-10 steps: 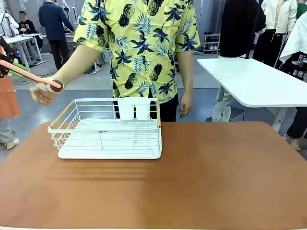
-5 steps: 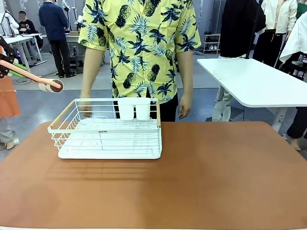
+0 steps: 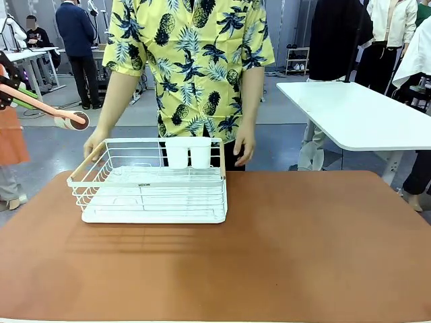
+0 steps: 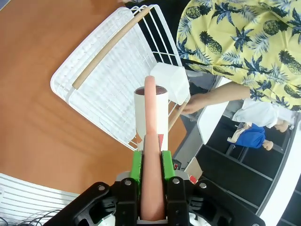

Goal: Clean the table.
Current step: Clean the table with the Lint Roller when the human lifts the Dish drying rack.

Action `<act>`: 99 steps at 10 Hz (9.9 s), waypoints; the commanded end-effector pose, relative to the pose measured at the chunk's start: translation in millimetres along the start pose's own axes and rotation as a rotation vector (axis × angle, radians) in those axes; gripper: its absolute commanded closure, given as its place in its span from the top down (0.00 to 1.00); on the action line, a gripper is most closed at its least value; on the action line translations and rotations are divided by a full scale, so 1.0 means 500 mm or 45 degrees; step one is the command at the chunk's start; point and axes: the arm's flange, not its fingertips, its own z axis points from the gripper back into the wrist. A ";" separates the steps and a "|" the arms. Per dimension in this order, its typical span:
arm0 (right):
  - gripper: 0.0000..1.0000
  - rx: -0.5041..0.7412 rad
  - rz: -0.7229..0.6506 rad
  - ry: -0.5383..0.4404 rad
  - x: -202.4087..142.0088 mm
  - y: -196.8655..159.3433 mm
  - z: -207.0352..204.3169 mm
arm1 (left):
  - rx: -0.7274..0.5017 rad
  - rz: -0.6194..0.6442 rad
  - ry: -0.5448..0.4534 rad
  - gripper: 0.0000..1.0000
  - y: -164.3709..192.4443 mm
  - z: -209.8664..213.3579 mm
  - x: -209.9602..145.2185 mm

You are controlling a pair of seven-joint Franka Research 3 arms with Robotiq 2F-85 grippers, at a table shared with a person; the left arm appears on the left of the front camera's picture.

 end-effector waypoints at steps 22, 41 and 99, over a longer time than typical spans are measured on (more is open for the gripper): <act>1.00 -0.001 0.003 0.000 -0.002 0.003 0.001 | 0.031 -0.282 -0.040 0.19 -0.056 0.022 0.007; 1.00 -0.001 0.003 0.000 -0.002 0.003 0.001 | 0.785 -1.326 0.353 0.19 -0.126 -0.271 0.165; 1.00 -0.001 0.003 0.000 -0.002 0.003 0.001 | 0.366 -1.057 0.919 0.00 -0.038 -0.865 -0.076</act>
